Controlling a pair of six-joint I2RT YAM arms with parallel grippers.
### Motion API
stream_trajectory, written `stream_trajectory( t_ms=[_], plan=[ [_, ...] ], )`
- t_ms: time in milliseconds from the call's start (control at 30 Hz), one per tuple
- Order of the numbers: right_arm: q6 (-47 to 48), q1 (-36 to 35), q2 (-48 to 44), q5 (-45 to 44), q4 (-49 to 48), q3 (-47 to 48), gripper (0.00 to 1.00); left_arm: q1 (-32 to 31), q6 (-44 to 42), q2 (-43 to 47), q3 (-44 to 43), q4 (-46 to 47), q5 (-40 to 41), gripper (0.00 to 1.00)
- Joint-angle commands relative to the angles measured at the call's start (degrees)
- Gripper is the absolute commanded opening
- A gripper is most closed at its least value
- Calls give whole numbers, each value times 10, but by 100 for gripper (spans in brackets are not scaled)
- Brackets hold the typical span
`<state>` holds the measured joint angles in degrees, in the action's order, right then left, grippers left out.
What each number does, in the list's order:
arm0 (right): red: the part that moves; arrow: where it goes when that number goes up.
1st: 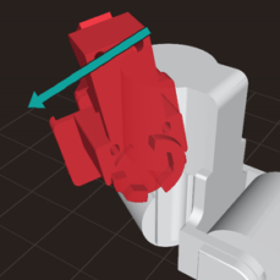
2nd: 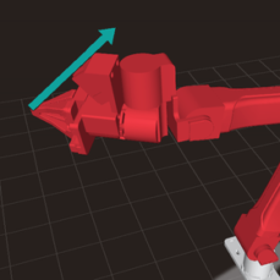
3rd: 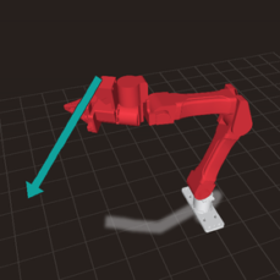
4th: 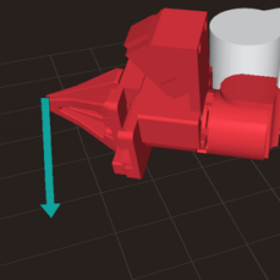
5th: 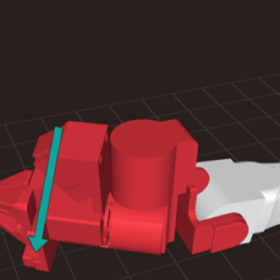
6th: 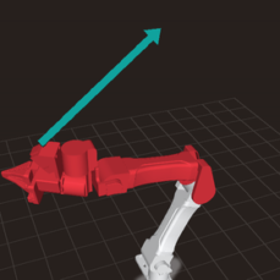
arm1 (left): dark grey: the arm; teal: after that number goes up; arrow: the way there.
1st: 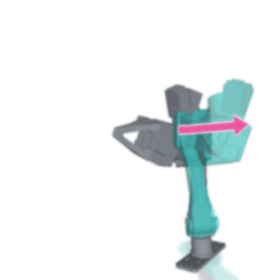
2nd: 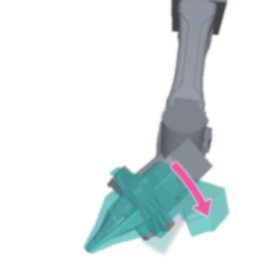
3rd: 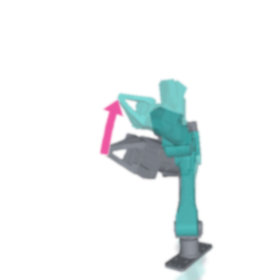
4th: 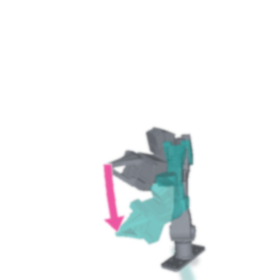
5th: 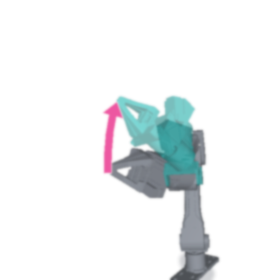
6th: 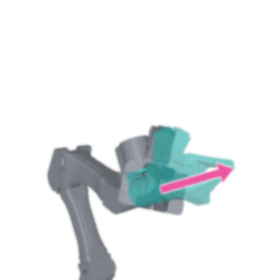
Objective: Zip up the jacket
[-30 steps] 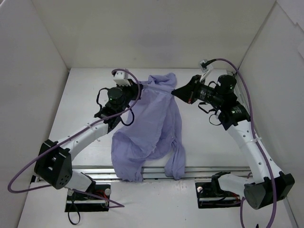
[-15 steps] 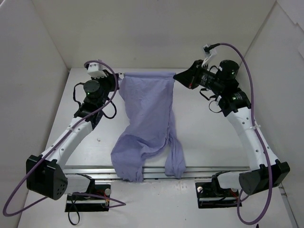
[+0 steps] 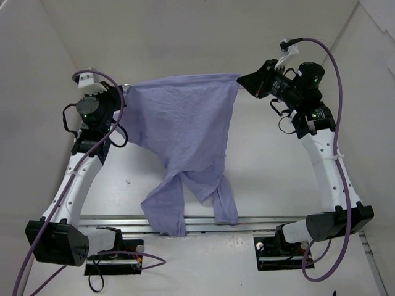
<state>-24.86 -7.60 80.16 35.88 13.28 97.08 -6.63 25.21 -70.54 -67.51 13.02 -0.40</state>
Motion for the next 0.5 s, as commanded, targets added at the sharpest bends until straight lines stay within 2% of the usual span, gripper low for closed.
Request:
stream_trajectory(
  t_ms=[0, 167, 267, 467],
  plan=[
    [38, 28, -7, -52, -21, 46, 0, 36, -12, 28, -32, 5, 19, 0],
    [53, 54, 2, -71, 0, 68, 0, 79, -6, 33, -39, -10, 11, 0],
    [61, 79, 9, -85, 8, 78, 0, 103, 4, 30, -47, -19, -20, 0],
    [75, 88, 16, -122, 25, 92, 0, 137, 6, 30, -65, -36, -36, 0]
  ],
)
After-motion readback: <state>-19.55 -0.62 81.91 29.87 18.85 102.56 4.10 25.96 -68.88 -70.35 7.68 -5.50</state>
